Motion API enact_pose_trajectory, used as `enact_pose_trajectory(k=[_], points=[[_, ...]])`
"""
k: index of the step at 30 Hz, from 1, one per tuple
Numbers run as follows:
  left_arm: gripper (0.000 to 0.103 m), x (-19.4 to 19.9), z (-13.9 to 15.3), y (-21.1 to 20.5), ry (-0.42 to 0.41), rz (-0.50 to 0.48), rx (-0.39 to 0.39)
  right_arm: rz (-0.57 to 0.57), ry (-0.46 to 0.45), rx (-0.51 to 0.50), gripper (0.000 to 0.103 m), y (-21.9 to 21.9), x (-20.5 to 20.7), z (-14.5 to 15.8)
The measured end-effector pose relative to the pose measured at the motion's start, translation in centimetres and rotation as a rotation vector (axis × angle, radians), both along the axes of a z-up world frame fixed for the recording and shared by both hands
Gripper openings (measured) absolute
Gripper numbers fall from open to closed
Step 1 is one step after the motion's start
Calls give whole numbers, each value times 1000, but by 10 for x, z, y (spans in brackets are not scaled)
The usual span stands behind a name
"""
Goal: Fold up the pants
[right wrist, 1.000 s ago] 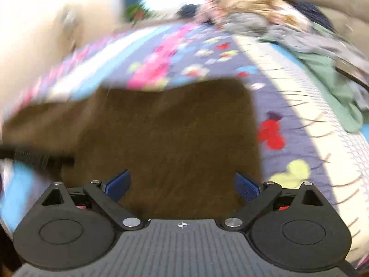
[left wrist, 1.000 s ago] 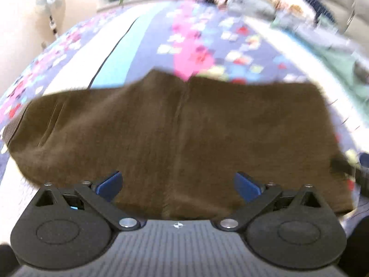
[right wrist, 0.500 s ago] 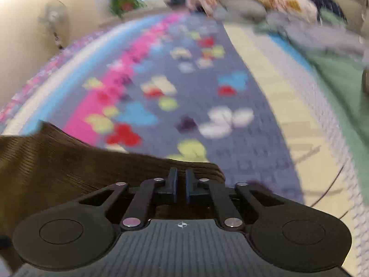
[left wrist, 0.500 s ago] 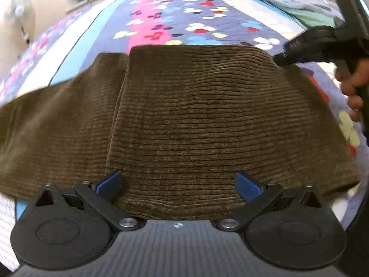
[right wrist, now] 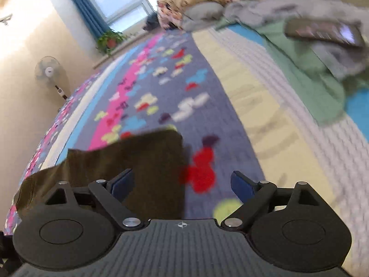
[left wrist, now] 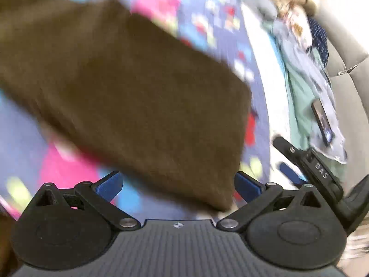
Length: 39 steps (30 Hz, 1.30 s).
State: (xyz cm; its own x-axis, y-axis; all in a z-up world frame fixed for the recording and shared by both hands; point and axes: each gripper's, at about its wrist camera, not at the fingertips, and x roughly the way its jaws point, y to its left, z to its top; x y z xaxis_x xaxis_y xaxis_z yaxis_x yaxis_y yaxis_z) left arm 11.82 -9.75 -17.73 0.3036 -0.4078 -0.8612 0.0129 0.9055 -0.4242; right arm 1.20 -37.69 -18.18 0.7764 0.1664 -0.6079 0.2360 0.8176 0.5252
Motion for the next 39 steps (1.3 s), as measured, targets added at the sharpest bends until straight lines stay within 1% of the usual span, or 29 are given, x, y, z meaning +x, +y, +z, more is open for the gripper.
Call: enact_pose_trajectory(k=[1, 2, 4, 6, 8, 10, 11, 12, 13, 14, 15, 16, 17, 18, 20, 21, 23, 26, 28, 31, 32, 33, 34, 35, 36, 37, 38, 39], points=[[103, 0, -10, -3, 61, 7, -12, 1, 23, 50, 91, 0, -4, -6], [103, 0, -19, -3, 104, 30, -30, 7, 48, 117, 91, 0, -8, -13], [103, 4, -32, -1, 144, 80, -59, 31, 89, 231, 91, 3, -15, -26], [103, 10, -38, -1, 136, 119, -59, 51, 139, 324, 91, 7, -19, -38], [103, 18, -40, 0, 121, 156, -43, 83, 182, 446, 92, 13, -20, -53], [103, 28, -40, 5, 110, 190, -60, 111, 228, 535, 92, 20, -18, -66], [103, 31, -39, 7, 109, 200, -62, 113, 227, 552, 93, 24, -17, -70], [103, 33, -41, 9, 111, 209, -66, 114, 210, 546, 93, 27, -15, -71], [103, 35, -43, 12, 114, 221, -69, 116, 195, 545, 90, 29, -14, -70], [103, 35, -44, 15, 120, 237, -74, 114, 190, 545, 66, 31, -13, -69], [103, 36, -46, 17, 131, 251, -89, 107, 202, 533, 47, 32, -11, -68], [103, 34, -48, 19, 143, 258, -107, 102, 215, 536, 46, 33, -10, -66], [103, 33, -47, 22, 154, 259, -128, 95, 222, 547, 42, 32, -9, -64], [103, 33, -48, 22, 161, 253, -147, 85, 227, 575, 40, 30, -9, -62], [103, 30, -47, 17, 162, 235, -178, 65, 224, 626, 38, 27, -6, -57], [103, 30, -46, 13, 161, 227, -186, 64, 218, 636, 38, 26, -5, -51], [103, 31, -48, 4, 165, 235, -191, 67, 212, 625, 38, 27, -2, -43], [103, 31, -55, 1, 171, 281, -203, 69, 213, 614, 37, 27, 3, -34], [103, 31, -59, 0, 185, 323, -216, 71, 218, 610, 37, 26, 2, -33], [102, 36, -61, -1, 206, 352, -224, 73, 216, 610, 37, 21, -2, -31], [95, 38, -62, 0, 209, 355, -222, 74, 217, 610, 37, 21, -2, -32], [82, 40, -62, 2, 208, 358, -225, 73, 223, 611, 37, 21, -1, -35], [77, 41, -62, 4, 212, 359, -228, 74, 231, 610, 37, 21, -1, -38], [67, 41, -63, 7, 217, 367, -226, 78, 240, 609, 37, 20, -1, -43], [59, 42, -64, 10, 227, 377, -227, 82, 250, 617, 40, 18, 0, -47], [55, 42, -64, 12, 234, 382, -226, 85, 261, 624, 42, 16, 0, -50], [50, 43, -64, 13, 239, 378, -222, 99, 270, 631, 50, 12, 1, -53], [45, 45, -64, 14, 242, 370, -219, 123, 270, 639, 66, 7, 4, -55]])
